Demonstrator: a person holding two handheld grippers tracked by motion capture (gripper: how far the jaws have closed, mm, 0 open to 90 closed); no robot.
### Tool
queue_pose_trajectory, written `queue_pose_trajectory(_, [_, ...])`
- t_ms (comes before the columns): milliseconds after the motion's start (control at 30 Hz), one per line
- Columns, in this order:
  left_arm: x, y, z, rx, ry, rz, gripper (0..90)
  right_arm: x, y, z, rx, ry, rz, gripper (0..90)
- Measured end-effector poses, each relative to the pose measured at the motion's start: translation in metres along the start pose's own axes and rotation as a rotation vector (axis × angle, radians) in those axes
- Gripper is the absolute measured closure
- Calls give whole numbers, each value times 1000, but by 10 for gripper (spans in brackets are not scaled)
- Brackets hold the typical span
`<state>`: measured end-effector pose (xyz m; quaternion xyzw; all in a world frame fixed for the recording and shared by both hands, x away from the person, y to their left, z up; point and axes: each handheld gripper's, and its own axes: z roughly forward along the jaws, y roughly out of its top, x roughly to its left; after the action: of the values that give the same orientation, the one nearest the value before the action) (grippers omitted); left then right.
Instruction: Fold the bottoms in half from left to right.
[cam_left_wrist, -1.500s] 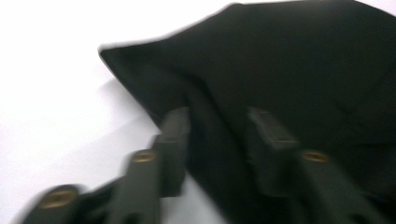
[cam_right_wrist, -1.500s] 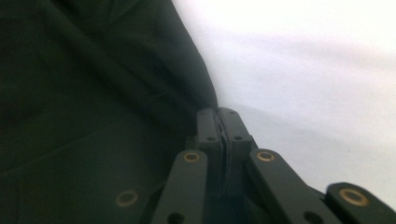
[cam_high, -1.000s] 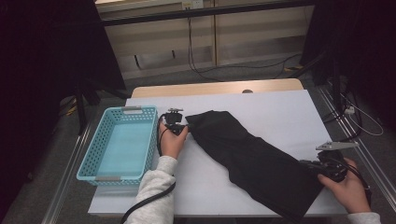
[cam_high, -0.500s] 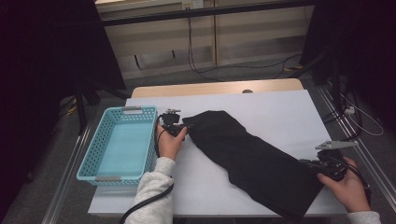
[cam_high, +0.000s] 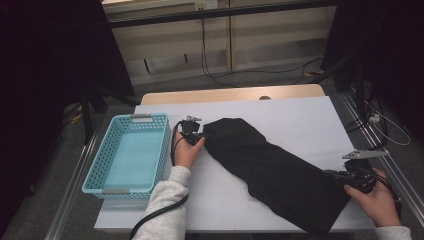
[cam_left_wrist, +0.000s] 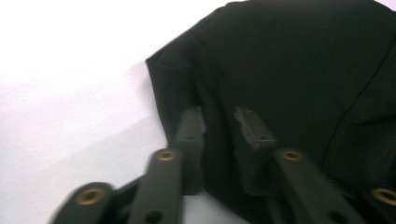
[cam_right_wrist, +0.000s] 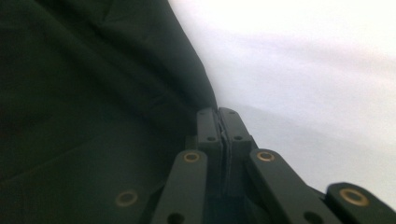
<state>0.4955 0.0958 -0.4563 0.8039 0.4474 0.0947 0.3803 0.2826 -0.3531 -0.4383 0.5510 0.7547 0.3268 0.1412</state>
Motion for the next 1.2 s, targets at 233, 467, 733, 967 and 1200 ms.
queue_pose_trajectory(233, [5, 1, -8, -10, -8, -71, 841, 0, 0, 2, 6, 6, -1, 888])
queue_pose_trajectory(467, [12, 0, -21, -35, 27, -103, 841, 9, 3, 8, 4, 27, -23, 883])
queue_pose_trajectory(733, [15, -2, -26, -45, 63, -121, 840, 13, 6, 11, -13, 12, -41, 887])
queue_pose_trajectory(967, [12, -4, -23, -42, 15, -113, 835, 1, 9, 7, -21, -25, -34, 895])
queue_pose_trajectory(1200, [0, -4, -19, -40, -34, -93, 829, -23, 5, 0, -48, -79, 17, 884])
